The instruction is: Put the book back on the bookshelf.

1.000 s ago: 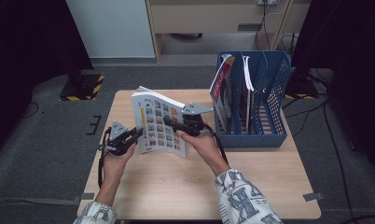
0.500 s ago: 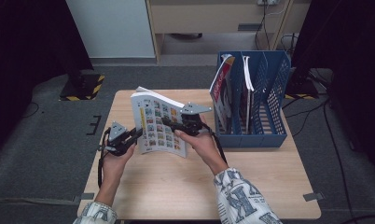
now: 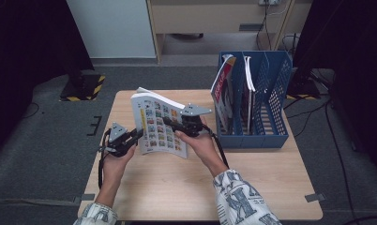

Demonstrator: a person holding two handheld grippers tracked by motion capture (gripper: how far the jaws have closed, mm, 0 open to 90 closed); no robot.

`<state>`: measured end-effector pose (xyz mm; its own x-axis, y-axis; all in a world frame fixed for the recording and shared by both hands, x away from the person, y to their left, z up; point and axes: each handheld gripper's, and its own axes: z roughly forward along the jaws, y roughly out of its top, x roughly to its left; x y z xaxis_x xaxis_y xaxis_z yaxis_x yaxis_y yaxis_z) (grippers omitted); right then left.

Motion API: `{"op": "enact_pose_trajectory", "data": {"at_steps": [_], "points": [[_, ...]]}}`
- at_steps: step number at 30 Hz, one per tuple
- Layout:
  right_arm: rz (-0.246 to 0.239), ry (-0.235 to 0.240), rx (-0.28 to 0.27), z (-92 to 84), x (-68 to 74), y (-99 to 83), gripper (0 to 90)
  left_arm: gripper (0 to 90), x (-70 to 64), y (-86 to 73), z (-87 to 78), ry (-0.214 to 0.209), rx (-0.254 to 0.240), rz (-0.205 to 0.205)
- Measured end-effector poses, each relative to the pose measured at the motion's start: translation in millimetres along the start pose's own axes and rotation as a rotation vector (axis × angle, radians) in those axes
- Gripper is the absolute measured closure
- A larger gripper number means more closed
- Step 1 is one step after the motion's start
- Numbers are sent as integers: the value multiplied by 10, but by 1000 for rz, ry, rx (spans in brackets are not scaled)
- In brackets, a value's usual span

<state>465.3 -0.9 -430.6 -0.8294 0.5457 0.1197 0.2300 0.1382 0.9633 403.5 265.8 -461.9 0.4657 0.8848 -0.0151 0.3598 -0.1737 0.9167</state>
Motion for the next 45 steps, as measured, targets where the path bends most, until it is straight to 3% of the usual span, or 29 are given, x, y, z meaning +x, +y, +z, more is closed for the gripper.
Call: {"op": "enact_pose_trajectory", "data": {"at_steps": [5, 13, 15, 24, 28, 34, 45], "points": [[-12, -10, 7, -11, 48, 13, 739, 752, 21, -12, 17, 3, -3, -12], [-38, -15, 20, -71, 186, 38, 740, 538, 28, -47, 9, 47, 4, 5], [-46, -19, 20, -94, 198, 35, 740, 523, 53, -61, -20, 47, -1, -3], [-89, -47, 26, -248, 214, 137, 741, 333, 129, -182, 14, 73, 59, -11], [-82, -65, 17, -342, 157, 169, 741, 270, 126, -198, 10, 85, 73, -9], [-79, -86, 3, -456, 131, 171, 741, 230, 136, -255, 42, 84, 112, -1], [-95, -87, -3, -566, 150, 234, 741, 186, 121, -316, 15, 87, 135, 4]]}}
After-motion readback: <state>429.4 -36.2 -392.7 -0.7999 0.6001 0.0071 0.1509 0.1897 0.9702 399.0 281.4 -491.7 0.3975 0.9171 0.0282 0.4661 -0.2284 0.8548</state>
